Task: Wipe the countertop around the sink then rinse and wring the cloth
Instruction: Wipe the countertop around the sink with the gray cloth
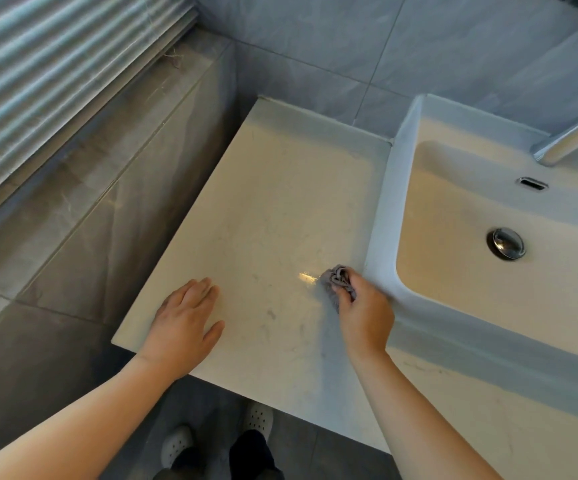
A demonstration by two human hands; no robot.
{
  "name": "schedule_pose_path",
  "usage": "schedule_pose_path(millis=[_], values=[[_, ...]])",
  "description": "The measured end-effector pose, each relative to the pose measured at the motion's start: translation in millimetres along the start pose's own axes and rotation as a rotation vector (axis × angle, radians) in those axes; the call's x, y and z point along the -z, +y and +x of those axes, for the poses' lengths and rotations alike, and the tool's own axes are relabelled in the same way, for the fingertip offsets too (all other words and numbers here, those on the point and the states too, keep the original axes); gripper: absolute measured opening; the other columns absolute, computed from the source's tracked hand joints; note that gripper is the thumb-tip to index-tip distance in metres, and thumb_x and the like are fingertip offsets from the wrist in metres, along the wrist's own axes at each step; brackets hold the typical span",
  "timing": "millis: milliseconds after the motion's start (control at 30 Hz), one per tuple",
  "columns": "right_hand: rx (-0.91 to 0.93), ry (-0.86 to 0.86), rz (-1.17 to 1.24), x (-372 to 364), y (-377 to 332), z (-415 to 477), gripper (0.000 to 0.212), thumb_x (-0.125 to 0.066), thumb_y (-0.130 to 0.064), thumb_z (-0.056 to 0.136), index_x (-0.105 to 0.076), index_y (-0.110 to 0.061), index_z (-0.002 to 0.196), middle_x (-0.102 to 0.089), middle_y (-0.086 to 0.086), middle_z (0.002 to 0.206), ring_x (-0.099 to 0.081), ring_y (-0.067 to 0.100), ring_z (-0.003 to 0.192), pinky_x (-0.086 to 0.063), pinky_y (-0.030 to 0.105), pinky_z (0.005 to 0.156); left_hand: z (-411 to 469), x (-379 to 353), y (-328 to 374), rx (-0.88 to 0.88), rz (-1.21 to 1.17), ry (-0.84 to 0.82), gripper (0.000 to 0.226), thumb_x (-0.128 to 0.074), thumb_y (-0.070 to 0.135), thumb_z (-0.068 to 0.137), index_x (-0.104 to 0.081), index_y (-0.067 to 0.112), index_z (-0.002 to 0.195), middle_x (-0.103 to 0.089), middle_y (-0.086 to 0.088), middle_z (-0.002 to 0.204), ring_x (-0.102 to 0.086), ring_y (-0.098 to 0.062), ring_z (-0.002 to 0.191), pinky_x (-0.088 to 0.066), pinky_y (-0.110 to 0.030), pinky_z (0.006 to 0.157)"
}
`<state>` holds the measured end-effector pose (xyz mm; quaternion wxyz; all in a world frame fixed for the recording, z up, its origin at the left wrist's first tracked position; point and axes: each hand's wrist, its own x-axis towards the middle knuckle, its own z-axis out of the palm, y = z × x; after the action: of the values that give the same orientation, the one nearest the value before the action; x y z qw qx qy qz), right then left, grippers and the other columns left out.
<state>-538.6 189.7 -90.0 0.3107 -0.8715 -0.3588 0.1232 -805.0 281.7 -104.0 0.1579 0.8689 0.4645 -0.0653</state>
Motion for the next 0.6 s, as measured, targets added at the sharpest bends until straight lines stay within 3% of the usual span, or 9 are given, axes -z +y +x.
schedule_pose_path(millis=[100, 267, 433, 533, 600], values=[[-0.044, 0.046, 0.025, -10.2, 5.2, -7.6, 0.029, -0.061, -0.022, 0.090, -0.065, -0.026, 0.119, -0.072, -0.008, 0.103, -0.064, 0.017, 0.096, -0.037, 0.020, 0.069, 2.2, 0.4, -2.2, -0.009, 0.003, -0.003, 0.078, -0.022, 0.057, 0.083, -0.046, 0.009, 0.139, -0.040, -0.008, 0.148, -0.036, -0.032, 0.135, -0.030, -0.042, 0.109], [0.056, 0.064, 0.006, -17.4, 14.1, -53.8, 0.031, -0.065, -0.017, 0.086, -0.066, -0.023, 0.117, -0.071, -0.008, 0.103, -0.065, 0.015, 0.091, -0.042, 0.020, 0.067, 0.6, -1.8, -5.6, -0.038, 0.013, -0.005, 0.077, -0.023, 0.057, 0.084, -0.044, 0.009, 0.140, -0.038, -0.009, 0.149, -0.035, -0.033, 0.136, -0.033, -0.046, 0.109], [0.147, 0.030, 0.005, -31.7, 2.1, -140.5, 0.032, -0.053, -0.032, 0.085, -0.069, -0.020, 0.110, -0.071, -0.011, 0.101, -0.061, 0.003, 0.090, -0.049, 0.015, 0.068, -7.0, 4.7, -7.5, -0.076, -0.023, -0.019, 0.067, -0.030, 0.052, 0.092, -0.031, 0.012, 0.147, -0.022, -0.006, 0.157, -0.019, -0.028, 0.143, -0.019, -0.041, 0.115], [0.073, -0.169, 0.108, -27.0, -9.7, -157.9, 0.031, -0.060, -0.024, 0.085, -0.068, -0.029, 0.115, -0.071, -0.016, 0.101, -0.063, 0.000, 0.089, -0.056, 0.023, 0.076, -31.3, 6.1, -10.2, -0.153, -0.073, 0.047, 0.067, -0.030, 0.049, 0.088, -0.047, 0.007, 0.137, -0.042, -0.011, 0.145, -0.038, -0.032, 0.133, -0.030, -0.046, 0.110], [0.011, -0.207, 0.220, -15.7, -13.8, -151.1, 0.029, -0.068, -0.017, 0.085, -0.069, -0.030, 0.111, -0.072, -0.017, 0.092, -0.066, 0.001, 0.081, -0.057, 0.028, 0.071, -50.4, 2.8, -13.3, -0.182, -0.116, 0.053, 0.061, -0.034, 0.046, 0.088, -0.052, 0.007, 0.132, -0.048, -0.010, 0.140, -0.043, -0.030, 0.129, -0.035, -0.047, 0.107]])
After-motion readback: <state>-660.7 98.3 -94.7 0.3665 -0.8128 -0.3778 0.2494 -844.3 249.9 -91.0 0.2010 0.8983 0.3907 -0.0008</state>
